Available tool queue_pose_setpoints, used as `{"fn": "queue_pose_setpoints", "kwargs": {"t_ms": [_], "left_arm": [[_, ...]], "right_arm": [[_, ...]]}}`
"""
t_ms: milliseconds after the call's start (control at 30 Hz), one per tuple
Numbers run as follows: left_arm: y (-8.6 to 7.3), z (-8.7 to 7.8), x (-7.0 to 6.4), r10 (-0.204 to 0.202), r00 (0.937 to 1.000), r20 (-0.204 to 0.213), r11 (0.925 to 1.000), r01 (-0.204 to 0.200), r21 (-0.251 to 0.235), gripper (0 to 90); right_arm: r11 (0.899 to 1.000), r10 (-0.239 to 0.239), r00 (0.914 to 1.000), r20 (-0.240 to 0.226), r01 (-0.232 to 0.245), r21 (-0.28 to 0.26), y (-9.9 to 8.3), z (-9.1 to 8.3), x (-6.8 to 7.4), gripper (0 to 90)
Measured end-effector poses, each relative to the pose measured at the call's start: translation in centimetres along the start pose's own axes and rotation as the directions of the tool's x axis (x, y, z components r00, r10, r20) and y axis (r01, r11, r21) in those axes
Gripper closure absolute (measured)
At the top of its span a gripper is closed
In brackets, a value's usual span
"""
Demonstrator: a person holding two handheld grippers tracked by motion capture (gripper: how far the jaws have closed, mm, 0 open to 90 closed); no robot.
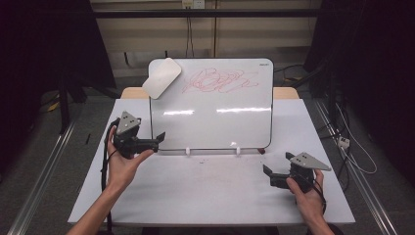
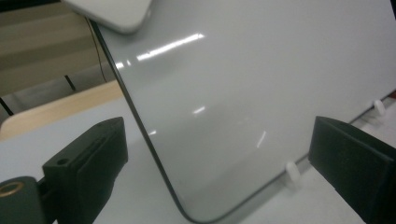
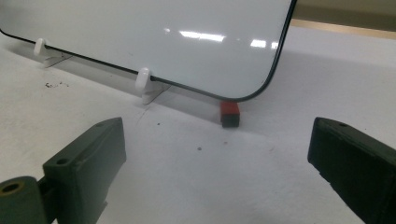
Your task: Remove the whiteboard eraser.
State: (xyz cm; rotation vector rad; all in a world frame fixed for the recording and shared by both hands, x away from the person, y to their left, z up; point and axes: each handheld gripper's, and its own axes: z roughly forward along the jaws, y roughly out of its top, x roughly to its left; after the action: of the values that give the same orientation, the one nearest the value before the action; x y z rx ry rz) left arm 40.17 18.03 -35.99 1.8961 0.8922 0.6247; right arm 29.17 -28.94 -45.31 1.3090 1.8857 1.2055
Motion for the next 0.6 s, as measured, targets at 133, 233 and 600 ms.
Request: {"fn": "queue_pose_setpoints", "kwargs": {"t_ms": [133,233,600], "left_arm": [[1.4,0.7,0.4,0.015,0.9999,-0.008,0.9999,-0.015,0.002,4.6],[2.3,1.2,0.7,0.031,0.9993,-0.019,0.9994,-0.031,-0.013,4.8],[5.0,2.2,1.5,0.098,0.9934,-0.059,0.9939,-0.101,-0.046,4.0]], "right_arm": [[1.000,-0.005,1.0000,-0.003,0.005,-0.001,0.0,0.0,0.1,4.1],[1.000,-0.012,0.9999,-0.004,0.012,-0.002,0.0,0.0,0.1,4.1],[1.000,-0.013,0.9999,-0.007,0.013,-0.003,0.0,-0.1,0.2,4.1]]}}
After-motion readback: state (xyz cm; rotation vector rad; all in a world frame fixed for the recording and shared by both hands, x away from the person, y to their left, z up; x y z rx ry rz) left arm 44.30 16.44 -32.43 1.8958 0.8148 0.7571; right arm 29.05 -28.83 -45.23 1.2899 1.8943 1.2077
